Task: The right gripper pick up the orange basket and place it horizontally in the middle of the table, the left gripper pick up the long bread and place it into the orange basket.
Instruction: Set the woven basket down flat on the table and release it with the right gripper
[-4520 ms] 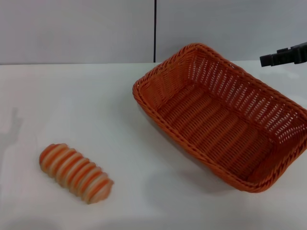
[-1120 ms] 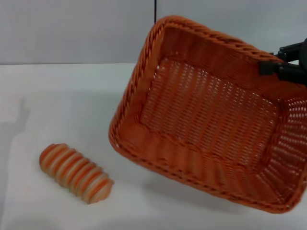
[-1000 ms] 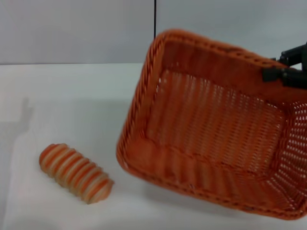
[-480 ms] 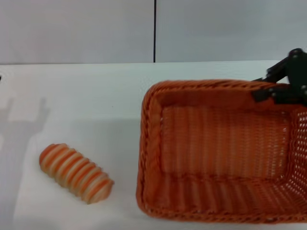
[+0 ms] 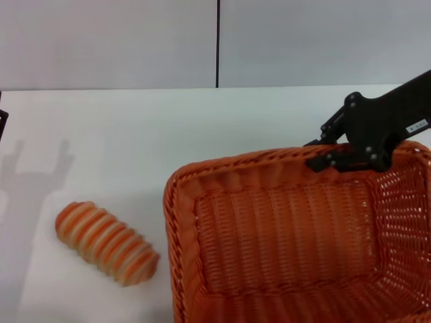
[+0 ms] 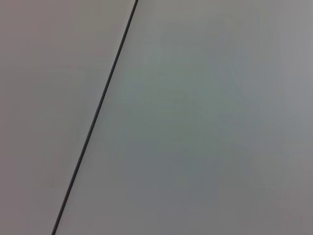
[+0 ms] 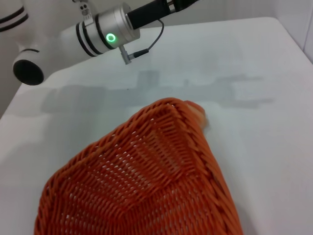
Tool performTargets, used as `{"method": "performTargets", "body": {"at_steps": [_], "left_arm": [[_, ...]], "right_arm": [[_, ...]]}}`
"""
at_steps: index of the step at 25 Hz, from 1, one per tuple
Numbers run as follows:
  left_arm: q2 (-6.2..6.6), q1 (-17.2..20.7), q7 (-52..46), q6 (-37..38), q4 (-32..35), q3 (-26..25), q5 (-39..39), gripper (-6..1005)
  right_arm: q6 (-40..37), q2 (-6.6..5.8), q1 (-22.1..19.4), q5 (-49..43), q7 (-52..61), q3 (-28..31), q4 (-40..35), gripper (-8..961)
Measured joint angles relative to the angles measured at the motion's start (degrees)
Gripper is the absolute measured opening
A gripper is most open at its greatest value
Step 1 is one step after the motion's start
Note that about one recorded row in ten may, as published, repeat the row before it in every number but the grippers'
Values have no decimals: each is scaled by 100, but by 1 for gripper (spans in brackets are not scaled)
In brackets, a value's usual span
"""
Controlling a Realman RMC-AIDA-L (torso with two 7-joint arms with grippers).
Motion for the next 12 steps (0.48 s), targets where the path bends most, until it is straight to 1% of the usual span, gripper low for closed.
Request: {"method": "performTargets", "body": {"at_steps": [7, 12], "left_arm": [[0, 2, -4, -29, -1, 5, 1, 855], [0, -21, -6, -36, -1, 5, 2, 854]], "right_arm": [[-309, 76, 25, -3, -102, 45, 7, 154], [-522, 92, 34, 24, -86, 80, 6, 160]]}}
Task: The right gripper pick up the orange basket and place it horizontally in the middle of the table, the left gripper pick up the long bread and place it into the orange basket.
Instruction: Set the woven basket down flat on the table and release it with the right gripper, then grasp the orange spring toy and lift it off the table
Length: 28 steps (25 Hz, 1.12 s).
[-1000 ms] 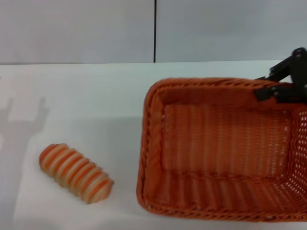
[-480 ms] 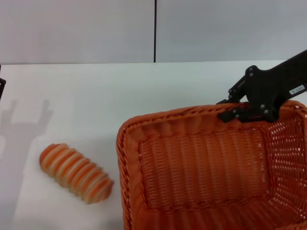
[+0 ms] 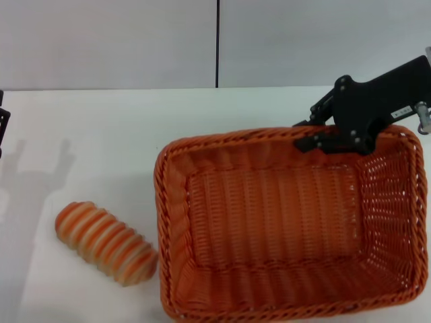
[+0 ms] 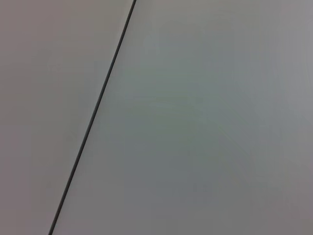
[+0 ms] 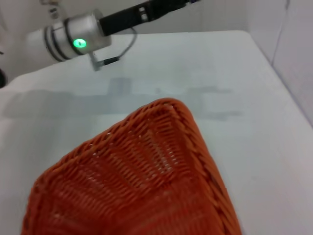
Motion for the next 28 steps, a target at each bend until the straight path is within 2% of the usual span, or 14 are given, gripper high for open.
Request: {"method": "performTargets", "body": {"at_steps": [7, 12, 14, 15, 16, 17, 19, 20, 21, 24, 25, 26, 27, 28], "left_arm": [[-7, -29, 47, -9, 3, 29, 0, 852], [-9, -63, 55, -9, 41, 172, 1, 851], [-6, -78, 59, -9, 60, 213, 0, 851], [-3, -80, 59, -9, 65, 218, 0, 851], [-3, -80, 59, -9, 65, 218, 0, 850], [-1, -82, 60, -9, 67, 219, 0, 850], [2, -82, 58, -7, 68, 220, 2, 850], [2, -82, 58, -7, 68, 220, 2, 849], [14, -73, 18, 11, 70, 220, -1, 849], [38, -25, -164, 39, 133, 258, 3, 849], [38, -25, -164, 39, 133, 258, 3, 848], [38, -25, -164, 39, 133, 258, 3, 848], [51, -5, -600, 72, 422, 435, 1, 848], [57, 22, -1334, 98, 1009, 808, 11, 848]], "right_arm": [[-389, 104, -28, -44, 70, 73, 3, 169], [-735, 180, -173, 40, -205, 312, -79, 398], [-858, 221, -235, 57, -419, 625, -76, 478], [-946, 257, -323, 123, -713, 1063, -39, 517], [-946, 257, -323, 123, -713, 1063, -39, 557], [-980, 293, -456, 322, -997, 1500, 11, 597], [-986, 307, -550, 509, -1131, 1733, 51, 596], [-985, 317, -817, 1109, -1328, 2108, 167, 596], [-985, 317, -817, 1109, -1328, 2108, 167, 596], [-995, 321, -1252, 2032, -1547, 2567, 427, 595], [-995, 325, -1524, 2406, -1641, 2898, 645, 594], [-995, 325, -1524, 2406, -1641, 2898, 645, 594], [-991, 321, -1646, 2507, -1655, 3062, 746, 594], [-983, 316, -1736, 2543, -1654, 3186, 822, 593]]}}
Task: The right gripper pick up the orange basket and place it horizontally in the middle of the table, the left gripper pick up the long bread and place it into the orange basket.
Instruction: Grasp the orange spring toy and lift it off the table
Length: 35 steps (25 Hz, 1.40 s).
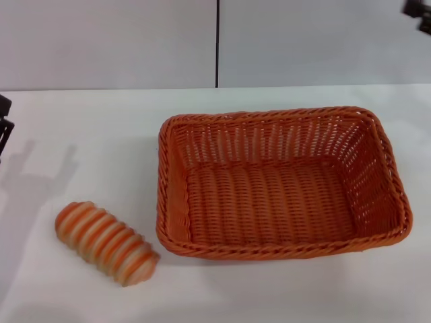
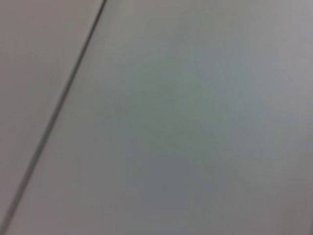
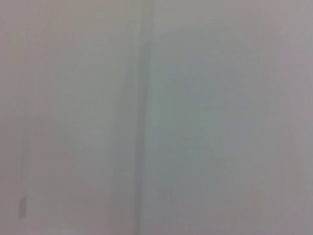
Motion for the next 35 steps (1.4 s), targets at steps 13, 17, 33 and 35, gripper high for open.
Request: {"method": "performTargets", "body": {"at_steps": [13, 17, 33, 35], "left_arm": [[360, 506, -3333, -373, 2587, 2732, 269, 840], [337, 536, -3427, -482, 2608, 2740, 734, 838], [261, 558, -3323, -1275, 2627, 2774, 997, 831], [260, 554, -3323, -1302, 2628, 2789, 1033, 830]], "right_arm": [[222, -20, -890, 209, -69, 906, 1095, 593], [299, -16, -864, 370, -35, 916, 1164, 593], [483, -60, -657, 442, 176, 894, 1344, 592], [480, -59, -663, 435, 177, 894, 1360, 592]]}}
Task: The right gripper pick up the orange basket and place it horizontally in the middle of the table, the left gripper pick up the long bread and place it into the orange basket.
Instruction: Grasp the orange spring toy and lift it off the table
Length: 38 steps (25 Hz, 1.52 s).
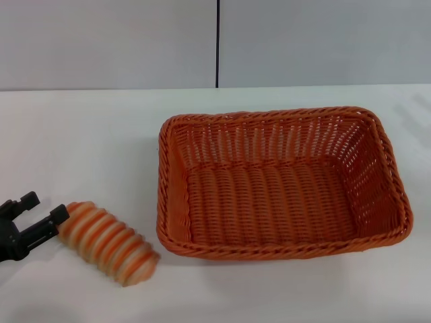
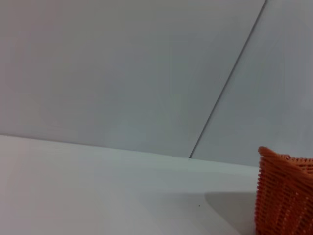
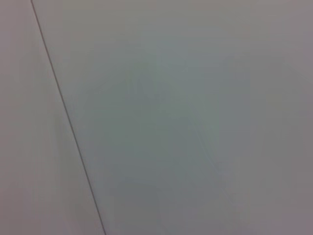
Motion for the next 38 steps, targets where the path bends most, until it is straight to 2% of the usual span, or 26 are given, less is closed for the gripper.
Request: {"method": "performTargets", "body": {"at_steps": [38], "left_arm": [[-174, -55, 234, -440, -59, 262, 136, 813]], "right_arm": [[-182, 27, -13, -15, -33, 57, 165, 592]]}}
